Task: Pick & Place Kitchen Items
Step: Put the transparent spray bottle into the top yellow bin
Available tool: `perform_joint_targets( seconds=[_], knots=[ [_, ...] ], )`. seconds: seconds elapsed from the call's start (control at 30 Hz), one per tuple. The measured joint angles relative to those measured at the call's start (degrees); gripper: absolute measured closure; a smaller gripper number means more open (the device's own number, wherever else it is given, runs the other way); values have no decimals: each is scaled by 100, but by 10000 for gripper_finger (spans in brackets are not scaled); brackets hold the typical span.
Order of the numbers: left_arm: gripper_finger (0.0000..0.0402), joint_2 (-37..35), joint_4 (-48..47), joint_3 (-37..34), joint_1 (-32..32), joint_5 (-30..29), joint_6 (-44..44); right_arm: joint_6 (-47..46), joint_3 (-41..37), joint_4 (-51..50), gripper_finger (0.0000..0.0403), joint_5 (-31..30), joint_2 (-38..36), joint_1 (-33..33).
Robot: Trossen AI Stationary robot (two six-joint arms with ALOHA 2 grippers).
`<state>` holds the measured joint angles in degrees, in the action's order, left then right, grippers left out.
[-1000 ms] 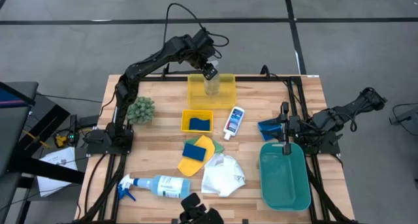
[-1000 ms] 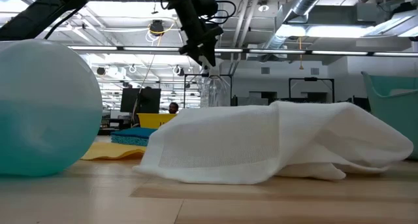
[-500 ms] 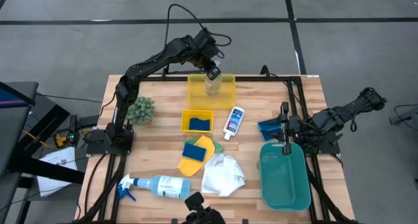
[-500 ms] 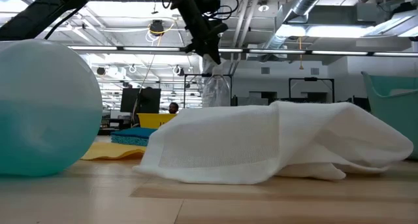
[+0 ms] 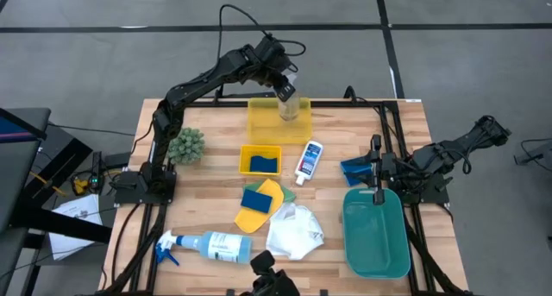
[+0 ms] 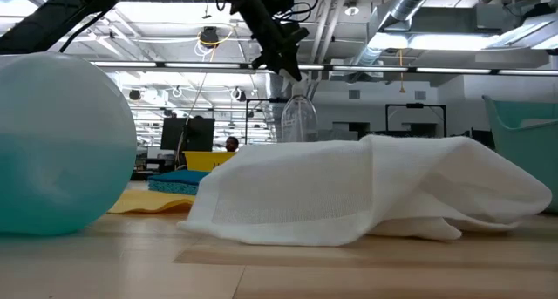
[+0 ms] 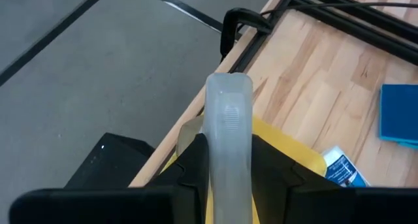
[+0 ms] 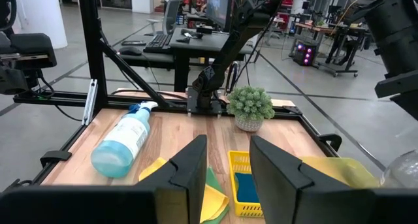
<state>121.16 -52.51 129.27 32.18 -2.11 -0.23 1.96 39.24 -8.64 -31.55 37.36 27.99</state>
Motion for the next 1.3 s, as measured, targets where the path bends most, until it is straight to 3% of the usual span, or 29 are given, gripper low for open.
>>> perform_joint_targets(
  seconds=[0.5, 0.83, 1.3],
  knots=[
    [328, -15, 1142, -756, 2, 204, 7, 0, 0, 0, 295, 0, 1, 2],
    [277, -15, 1157, -763, 2, 249, -30, 0, 0, -37, 295, 0, 2, 2],
    [160, -572, 926, -768, -46, 252, -44, -46, 0, -66, 295, 0, 2, 13]
  ],
)
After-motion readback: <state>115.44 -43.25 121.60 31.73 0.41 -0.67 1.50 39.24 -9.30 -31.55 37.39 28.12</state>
